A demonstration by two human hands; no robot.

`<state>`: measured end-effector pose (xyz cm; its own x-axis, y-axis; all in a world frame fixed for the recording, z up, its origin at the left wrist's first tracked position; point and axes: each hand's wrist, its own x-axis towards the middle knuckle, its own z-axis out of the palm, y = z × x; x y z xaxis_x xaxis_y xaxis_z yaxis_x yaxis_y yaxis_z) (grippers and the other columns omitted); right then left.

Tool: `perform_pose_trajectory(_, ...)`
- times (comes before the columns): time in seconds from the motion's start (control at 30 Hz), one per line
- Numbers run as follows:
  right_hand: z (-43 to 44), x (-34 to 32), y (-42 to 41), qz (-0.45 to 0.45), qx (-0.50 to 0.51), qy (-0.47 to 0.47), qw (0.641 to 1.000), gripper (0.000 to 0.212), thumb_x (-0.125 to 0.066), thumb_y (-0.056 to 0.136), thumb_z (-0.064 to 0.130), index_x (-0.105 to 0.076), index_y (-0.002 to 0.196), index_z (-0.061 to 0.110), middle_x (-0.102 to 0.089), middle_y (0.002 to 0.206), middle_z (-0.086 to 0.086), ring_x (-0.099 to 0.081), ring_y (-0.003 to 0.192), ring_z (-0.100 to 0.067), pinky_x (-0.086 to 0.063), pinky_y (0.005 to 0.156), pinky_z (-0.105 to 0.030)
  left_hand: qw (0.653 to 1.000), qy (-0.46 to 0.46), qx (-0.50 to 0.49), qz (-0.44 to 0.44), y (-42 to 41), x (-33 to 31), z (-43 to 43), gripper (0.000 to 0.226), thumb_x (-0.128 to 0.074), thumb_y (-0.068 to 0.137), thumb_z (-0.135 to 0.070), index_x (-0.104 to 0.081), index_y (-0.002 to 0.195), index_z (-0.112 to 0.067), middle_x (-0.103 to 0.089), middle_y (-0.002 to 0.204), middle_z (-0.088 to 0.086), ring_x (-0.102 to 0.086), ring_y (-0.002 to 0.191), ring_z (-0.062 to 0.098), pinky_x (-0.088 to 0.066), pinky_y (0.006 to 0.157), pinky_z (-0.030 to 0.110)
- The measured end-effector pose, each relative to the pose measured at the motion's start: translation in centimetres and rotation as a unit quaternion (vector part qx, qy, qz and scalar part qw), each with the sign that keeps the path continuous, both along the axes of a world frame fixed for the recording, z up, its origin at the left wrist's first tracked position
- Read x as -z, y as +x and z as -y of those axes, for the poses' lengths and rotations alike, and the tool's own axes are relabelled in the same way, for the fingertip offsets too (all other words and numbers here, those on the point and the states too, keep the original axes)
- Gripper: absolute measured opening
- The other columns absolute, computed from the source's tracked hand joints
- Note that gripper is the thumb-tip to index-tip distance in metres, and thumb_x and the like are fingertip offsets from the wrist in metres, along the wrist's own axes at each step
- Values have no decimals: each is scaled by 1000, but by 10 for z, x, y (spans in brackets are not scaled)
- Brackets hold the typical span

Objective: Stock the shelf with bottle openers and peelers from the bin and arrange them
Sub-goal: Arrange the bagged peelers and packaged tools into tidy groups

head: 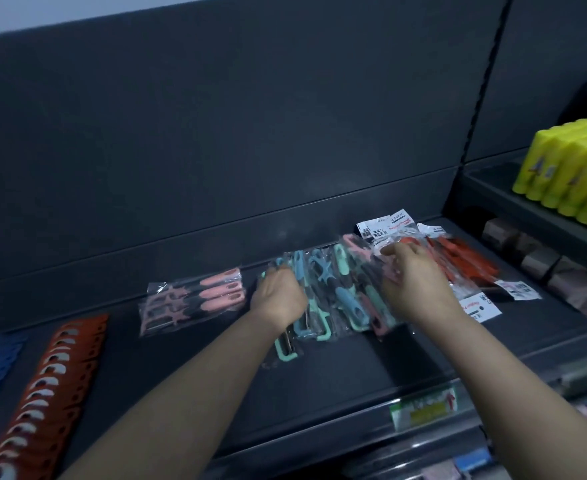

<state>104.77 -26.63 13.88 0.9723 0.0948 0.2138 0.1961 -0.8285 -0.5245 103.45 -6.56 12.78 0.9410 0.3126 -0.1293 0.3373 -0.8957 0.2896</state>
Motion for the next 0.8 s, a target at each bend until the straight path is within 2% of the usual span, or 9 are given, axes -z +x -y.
perform_pose_trajectory(0.07,6,0,1,19,13,-18,1000,40,-59,82,12,-56,122,14,-58,119,-14,-57,106,-34,-45,84,-37,997,42,42,53,-2,-5,13,37,-53,93,-21,-49,129,-12,-47,130,10,-43,121,30,-44,90,41)
perform_pose_trajectory(0.13,11,1,1,35,29,-35,998,37,-57,86,17,-54,123,15,-62,115,-14,-59,104,-34,-45,80,-38,983,44,138,110,-1,-10,31,28,-53,95,-28,-57,123,-22,-50,124,4,-41,119,26,-41,94,41)
perform_pose_trajectory(0.23,13,3,-1,54,32,-60,996,38,-53,88,19,-51,126,20,-64,111,-13,-60,100,-35,-46,76,-40,972,0,230,40,2,-9,55,23,-48,98,-34,-66,113,-31,-52,111,0,-39,118,24,-37,100,44)
perform_pose_trajectory(0.33,14,8,-1,42,-5,-57,997,42,-49,89,16,-48,130,26,-57,120,-13,-58,101,-36,-47,76,-41,979,36,202,16,6,-4,62,27,-48,98,-40,-69,107,-25,-48,103,3,-41,116,26,-39,97,42)
perform_pose_trajectory(0.4,14,11,0,32,-14,-58,998,44,-46,91,14,-45,132,29,-55,120,-14,-58,100,-36,-44,71,-39,983,36,175,31,7,-1,61,29,-55,94,-42,-70,92,-17,-49,97,4,-48,109,27,-43,89,37)
perform_pose_trajectory(0.5,11,12,-1,15,-22,-51,998,46,-47,92,17,-41,135,29,-53,122,-14,-57,102,-36,-40,70,-36,991,22,127,23,9,-1,67,37,-62,88,-45,-53,65,-17,-52,86,6,-57,99,29,-46,79,35)
perform_pose_trajectory(0.63,10,11,-2,1,-27,-42,999,49,-48,90,17,-38,137,29,-52,125,-13,-56,106,-36,-46,78,-41,993,83,77,8,13,-1,84,38,-59,81,-54,-65,91,-17,-63,105,7,-53,110,28,-43,93,41)
perform_pose_trajectory(0.7,11,10,-1,-5,-25,-30,999,49,-48,90,19,-37,137,27,-52,125,-13,-57,106,-36,-46,79,-42,996,67,51,-3,17,-3,88,30,-60,80,-50,-62,85,-20,-63,98,3,-55,107,26,-43,93,40)
perform_pose_trajectory(0.8,14,9,0,-5,-15,-2,1000,50,-49,90,18,-35,137,20,-52,130,-14,-57,108,-37,-47,82,-43,1000,-6,2,-19,19,-5,86,26,-65,79,-39,-53,67,-19,-56,74,-2,-58,74,20,-45,67,27)
